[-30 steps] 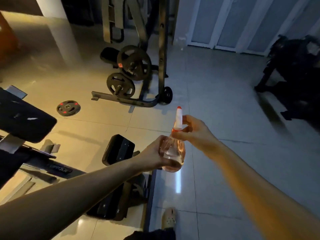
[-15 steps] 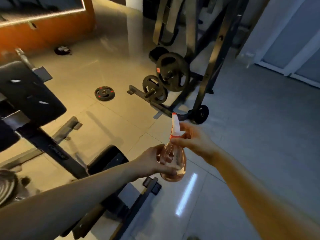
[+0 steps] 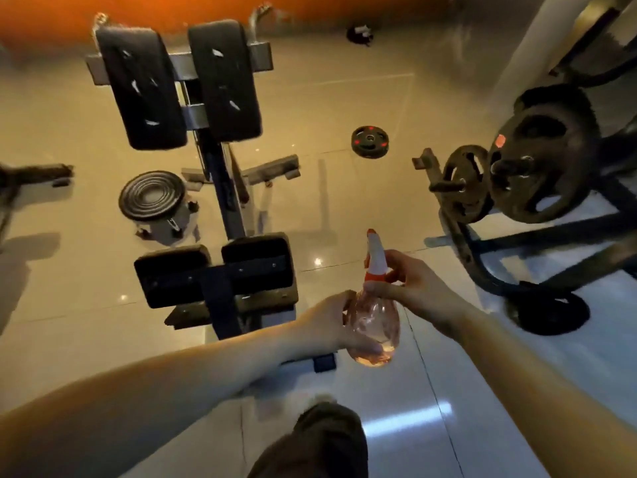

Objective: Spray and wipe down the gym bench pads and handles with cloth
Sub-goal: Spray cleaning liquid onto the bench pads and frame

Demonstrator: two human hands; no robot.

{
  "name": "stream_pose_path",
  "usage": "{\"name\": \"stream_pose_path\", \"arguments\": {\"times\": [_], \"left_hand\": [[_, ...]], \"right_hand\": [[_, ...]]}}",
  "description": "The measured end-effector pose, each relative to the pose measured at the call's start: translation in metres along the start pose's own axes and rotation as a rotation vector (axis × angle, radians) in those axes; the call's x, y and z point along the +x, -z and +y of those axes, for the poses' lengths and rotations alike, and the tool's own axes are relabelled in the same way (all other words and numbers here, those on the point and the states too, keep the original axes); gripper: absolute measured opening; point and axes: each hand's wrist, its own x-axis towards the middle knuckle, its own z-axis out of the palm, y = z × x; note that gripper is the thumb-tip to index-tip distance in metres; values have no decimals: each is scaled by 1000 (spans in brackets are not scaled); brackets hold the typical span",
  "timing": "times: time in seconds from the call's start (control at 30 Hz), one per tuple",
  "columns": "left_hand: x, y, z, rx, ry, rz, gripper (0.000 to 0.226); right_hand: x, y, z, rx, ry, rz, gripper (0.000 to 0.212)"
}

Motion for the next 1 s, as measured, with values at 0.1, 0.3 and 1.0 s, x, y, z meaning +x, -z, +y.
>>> {"name": "stream_pose_path", "arguments": {"times": [0.1, 0.3, 1.0], "left_hand": [[30, -9, -15, -80, 80, 87, 82], [85, -11, -46, -273, 223, 164, 92], [230, -43, -32, -715, 560, 442, 74]], "right_hand": [[43, 14, 20, -6, -30, -117, 43], [137, 29, 51, -77, -39, -406, 50], [330, 66, 117, -228, -138, -1043, 40]]}}
